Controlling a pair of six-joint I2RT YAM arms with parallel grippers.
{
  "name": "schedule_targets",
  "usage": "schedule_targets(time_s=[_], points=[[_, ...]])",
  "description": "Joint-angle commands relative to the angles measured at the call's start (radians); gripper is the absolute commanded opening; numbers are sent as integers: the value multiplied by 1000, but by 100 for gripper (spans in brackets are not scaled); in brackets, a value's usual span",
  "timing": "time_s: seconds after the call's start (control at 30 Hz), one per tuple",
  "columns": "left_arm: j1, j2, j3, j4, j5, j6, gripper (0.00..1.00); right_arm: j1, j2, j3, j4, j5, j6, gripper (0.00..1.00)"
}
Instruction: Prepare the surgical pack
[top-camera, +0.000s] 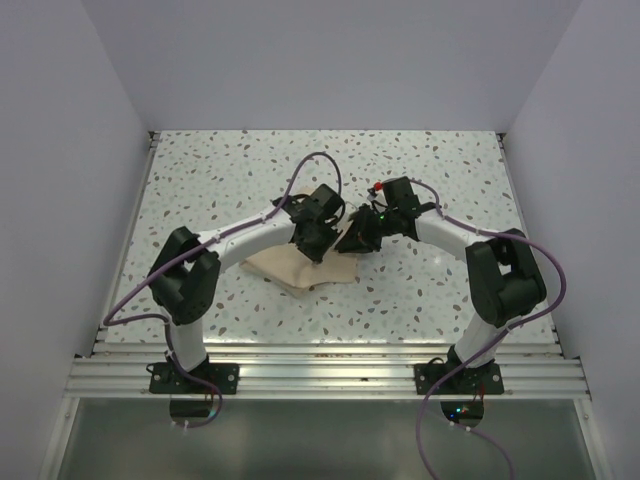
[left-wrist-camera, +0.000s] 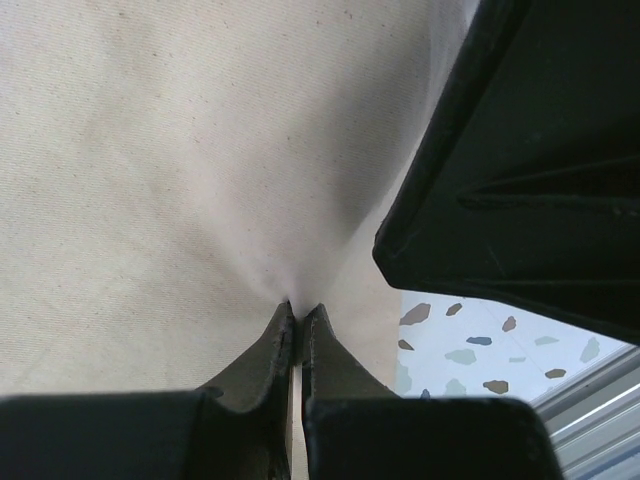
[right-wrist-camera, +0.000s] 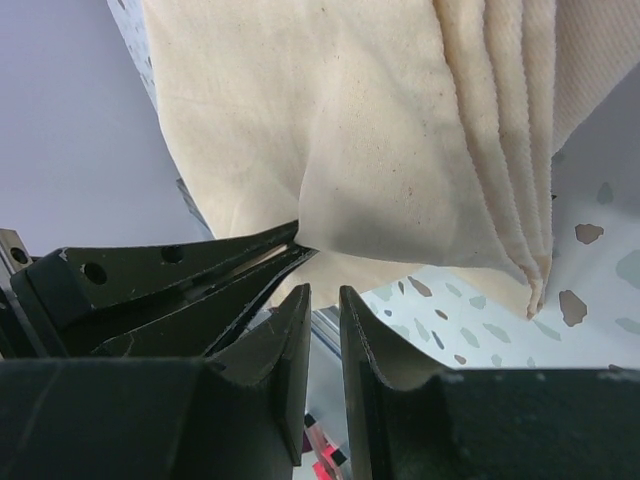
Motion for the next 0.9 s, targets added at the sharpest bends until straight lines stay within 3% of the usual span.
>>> schedule_targets(time_s=[0.0, 0.23, 0.4, 0.67, 0.7, 0.77, 0.87], points=[[23, 3, 69, -9, 6, 29, 0, -1, -3, 32, 9, -8, 10, 22], [41, -28, 107, -39, 59, 28, 0, 2, -6, 26, 18, 39, 22, 20], [52, -40, 108, -47, 83, 38, 0, 8, 7, 23, 67, 82, 68, 11], [61, -56, 92, -48, 94, 54, 0, 13, 4, 29, 53, 145, 94, 8], [63, -50, 98, -53, 98, 51, 8, 15, -9, 20, 56, 145, 94, 9], [63, -28, 93, -68, 109, 40, 33, 13, -16, 12, 52, 142, 85, 9], [61, -39, 53, -36, 111, 31, 39, 13, -44, -2, 23, 140, 56, 10]])
